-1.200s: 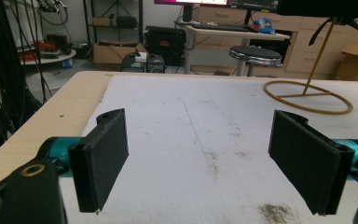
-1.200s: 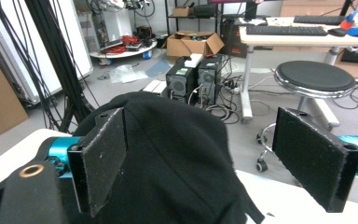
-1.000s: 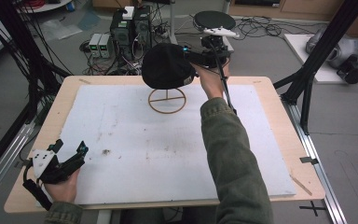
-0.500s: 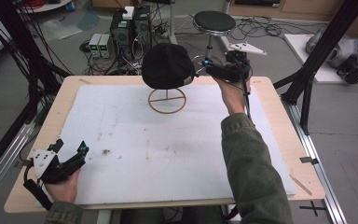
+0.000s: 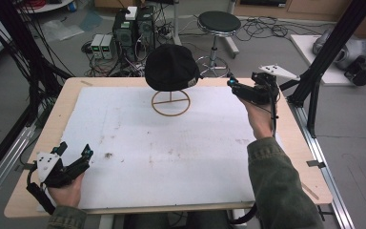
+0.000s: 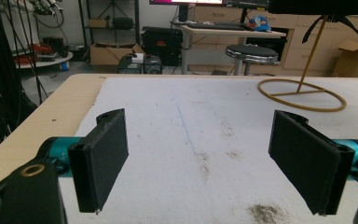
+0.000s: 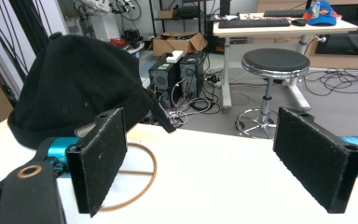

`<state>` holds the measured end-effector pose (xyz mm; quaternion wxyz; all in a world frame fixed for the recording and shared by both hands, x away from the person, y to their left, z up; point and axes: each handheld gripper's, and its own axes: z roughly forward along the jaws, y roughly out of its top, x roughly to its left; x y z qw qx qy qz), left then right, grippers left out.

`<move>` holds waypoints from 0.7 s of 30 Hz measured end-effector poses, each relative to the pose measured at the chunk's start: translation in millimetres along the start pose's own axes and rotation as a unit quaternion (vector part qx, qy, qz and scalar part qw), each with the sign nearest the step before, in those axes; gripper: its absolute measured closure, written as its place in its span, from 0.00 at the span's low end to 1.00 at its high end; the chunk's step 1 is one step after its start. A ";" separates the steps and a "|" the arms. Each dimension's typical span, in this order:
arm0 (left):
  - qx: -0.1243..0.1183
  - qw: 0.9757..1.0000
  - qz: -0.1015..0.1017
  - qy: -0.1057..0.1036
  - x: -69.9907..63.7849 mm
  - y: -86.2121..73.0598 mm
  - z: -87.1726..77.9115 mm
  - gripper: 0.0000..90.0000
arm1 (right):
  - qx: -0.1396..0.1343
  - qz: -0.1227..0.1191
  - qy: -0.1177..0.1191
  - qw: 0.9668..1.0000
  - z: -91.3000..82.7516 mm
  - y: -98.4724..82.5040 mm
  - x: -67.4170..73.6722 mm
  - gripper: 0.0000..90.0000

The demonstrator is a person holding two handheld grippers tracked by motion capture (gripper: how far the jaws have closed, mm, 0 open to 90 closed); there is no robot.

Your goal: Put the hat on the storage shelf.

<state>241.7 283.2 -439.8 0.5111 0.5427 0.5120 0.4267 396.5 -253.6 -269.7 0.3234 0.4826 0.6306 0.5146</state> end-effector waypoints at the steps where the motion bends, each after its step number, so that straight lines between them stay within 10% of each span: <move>1: 0.000 1.000 0.000 0.000 -0.5 0.1 0.0 0.22 | 0.000 0.000 0.000 1.000 0.0 0.0 0.0 0.19; 21: 0.002 1.000 -0.004 -0.005 -4.5 -1.6 1.6 0.22 | 0.024 0.018 -0.031 0.999 -42.5 -68.3 -28.7 0.15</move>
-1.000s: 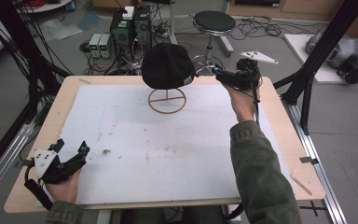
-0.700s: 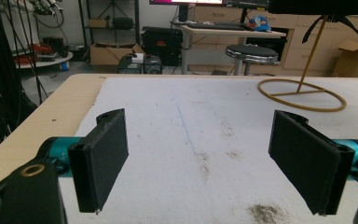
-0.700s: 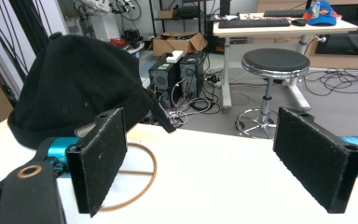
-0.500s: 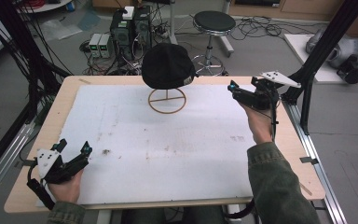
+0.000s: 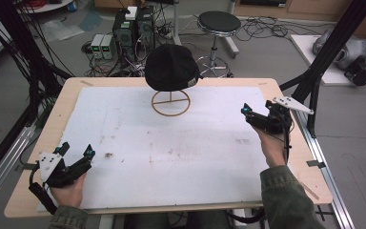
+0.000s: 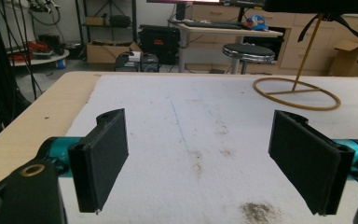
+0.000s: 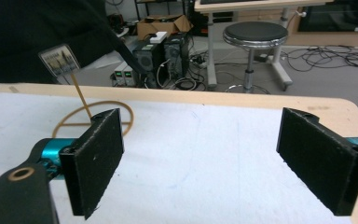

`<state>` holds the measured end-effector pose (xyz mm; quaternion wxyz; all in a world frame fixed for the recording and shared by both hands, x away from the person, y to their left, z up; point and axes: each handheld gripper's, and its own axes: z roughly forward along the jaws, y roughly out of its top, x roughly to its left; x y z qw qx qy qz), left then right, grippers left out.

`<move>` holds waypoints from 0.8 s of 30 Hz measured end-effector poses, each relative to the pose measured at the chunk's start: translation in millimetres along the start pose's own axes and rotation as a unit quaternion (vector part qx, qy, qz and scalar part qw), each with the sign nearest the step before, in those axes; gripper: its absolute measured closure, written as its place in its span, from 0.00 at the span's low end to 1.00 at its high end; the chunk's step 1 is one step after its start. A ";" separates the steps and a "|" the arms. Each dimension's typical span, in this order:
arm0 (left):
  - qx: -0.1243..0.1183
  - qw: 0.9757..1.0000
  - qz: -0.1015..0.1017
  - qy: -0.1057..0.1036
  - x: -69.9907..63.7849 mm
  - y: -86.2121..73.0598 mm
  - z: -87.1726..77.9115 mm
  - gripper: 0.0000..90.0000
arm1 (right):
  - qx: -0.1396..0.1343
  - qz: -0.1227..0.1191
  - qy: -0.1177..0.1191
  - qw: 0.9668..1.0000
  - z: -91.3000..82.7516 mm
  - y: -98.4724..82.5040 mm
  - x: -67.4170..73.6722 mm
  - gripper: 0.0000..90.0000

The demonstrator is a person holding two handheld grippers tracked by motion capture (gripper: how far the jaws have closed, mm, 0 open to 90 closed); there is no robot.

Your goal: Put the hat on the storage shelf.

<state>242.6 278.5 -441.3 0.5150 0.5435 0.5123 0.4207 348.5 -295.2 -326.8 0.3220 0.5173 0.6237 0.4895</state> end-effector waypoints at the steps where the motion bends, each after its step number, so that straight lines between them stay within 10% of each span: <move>1: 0.002 1.000 0.002 -0.001 -0.7 0.0 0.1 0.22 | -0.004 -0.001 -0.003 1.000 -1.6 -4.1 -1.6 0.15; 24: 0.007 1.000 0.005 -0.002 -2.0 -1.3 3.5 0.22 | -0.037 0.016 -0.072 0.997 -19.1 -85.1 -17.4 0.13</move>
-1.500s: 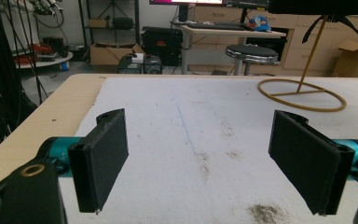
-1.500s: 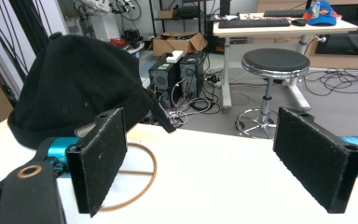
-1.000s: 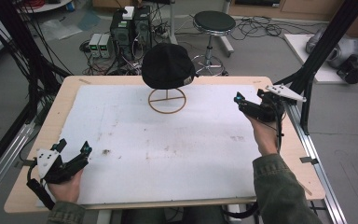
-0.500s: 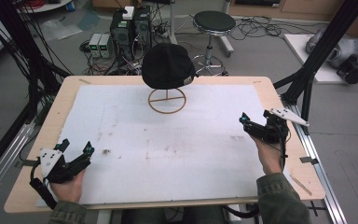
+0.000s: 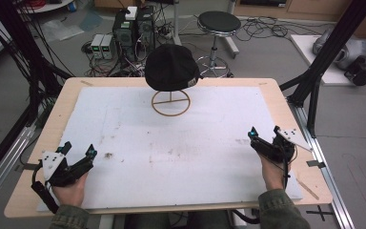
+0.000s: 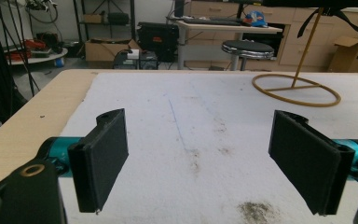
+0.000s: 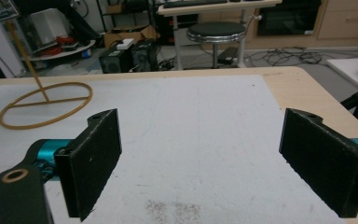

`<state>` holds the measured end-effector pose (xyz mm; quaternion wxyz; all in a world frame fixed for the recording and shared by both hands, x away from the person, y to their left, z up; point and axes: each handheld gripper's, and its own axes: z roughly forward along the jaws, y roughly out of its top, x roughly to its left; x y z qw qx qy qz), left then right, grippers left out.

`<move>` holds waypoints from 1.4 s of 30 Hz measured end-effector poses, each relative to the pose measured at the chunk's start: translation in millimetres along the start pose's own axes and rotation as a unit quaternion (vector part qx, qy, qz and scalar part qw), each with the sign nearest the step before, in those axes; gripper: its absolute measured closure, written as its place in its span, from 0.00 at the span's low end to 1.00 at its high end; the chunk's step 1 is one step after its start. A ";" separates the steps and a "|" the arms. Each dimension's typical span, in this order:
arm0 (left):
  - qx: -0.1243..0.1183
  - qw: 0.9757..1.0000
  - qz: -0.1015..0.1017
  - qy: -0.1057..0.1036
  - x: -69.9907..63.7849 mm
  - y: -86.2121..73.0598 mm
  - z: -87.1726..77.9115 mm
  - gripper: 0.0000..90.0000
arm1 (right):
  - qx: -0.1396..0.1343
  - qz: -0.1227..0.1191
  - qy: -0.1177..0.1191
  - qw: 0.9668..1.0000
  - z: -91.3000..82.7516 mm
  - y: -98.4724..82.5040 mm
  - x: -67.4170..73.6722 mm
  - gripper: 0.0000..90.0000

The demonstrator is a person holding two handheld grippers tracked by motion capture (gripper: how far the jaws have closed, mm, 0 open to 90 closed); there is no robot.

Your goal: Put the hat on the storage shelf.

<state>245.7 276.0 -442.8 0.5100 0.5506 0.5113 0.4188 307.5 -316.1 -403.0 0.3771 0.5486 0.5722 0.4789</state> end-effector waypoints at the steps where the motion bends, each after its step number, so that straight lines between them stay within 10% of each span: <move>1: 0.000 1.000 0.000 0.000 -0.1 0.0 0.0 0.22 | -0.005 0.001 -0.006 1.000 0.2 -7.1 -0.4 0.13; 42: 0.003 1.000 -0.006 0.002 3.7 -0.3 4.2 0.22 | -0.029 -0.012 -0.008 0.999 -8.3 -12.8 3.5 0.14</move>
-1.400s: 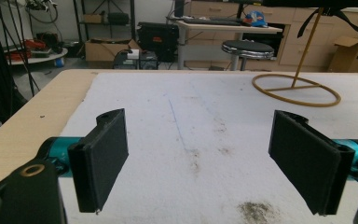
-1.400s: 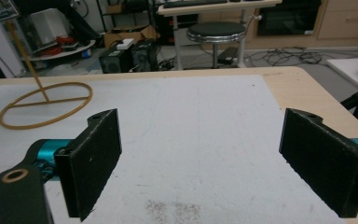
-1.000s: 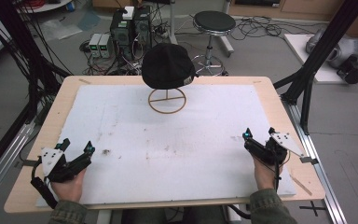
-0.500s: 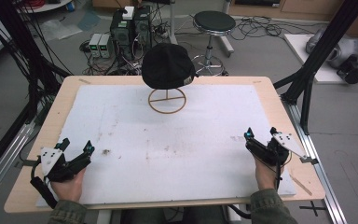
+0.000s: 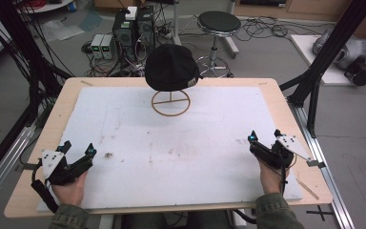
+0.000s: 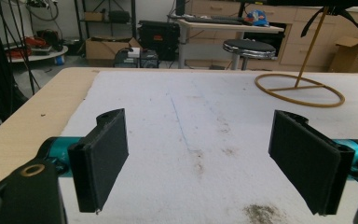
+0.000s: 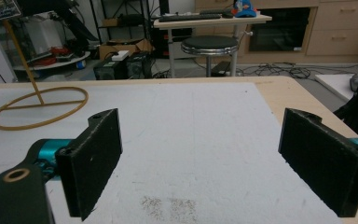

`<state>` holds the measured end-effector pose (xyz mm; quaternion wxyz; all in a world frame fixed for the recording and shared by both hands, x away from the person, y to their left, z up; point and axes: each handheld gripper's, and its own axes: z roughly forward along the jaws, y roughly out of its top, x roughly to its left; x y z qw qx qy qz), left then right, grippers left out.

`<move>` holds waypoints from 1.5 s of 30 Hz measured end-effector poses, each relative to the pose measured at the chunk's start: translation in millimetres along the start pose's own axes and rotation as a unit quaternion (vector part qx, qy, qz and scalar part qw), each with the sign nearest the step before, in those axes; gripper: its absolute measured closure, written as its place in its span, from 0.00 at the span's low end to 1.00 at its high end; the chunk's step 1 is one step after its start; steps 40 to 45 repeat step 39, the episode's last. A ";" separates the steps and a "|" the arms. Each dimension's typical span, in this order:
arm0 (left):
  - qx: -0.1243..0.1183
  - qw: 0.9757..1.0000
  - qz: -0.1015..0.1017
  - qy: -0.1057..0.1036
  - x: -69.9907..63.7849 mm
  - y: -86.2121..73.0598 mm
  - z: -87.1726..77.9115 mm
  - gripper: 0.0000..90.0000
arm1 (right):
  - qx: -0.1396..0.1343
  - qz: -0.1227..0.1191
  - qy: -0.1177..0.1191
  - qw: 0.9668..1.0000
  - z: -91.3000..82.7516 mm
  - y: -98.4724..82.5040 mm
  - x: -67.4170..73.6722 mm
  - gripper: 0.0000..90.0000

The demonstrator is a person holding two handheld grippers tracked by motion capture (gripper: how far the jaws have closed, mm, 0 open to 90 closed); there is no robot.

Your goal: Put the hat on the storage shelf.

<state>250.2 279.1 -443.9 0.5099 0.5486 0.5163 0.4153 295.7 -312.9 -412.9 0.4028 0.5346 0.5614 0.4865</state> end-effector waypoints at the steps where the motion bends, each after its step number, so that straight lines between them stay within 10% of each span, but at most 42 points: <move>1: 0.000 1.000 0.001 0.000 0.2 0.0 0.1 0.22 | 0.000 -0.001 0.001 1.000 -0.5 0.1 -0.2 0.14; 45: 0.004 1.000 -0.003 0.003 1.9 -0.2 1.0 0.22 | 0.007 -0.005 0.000 1.000 -4.5 -5.5 -2.3 0.16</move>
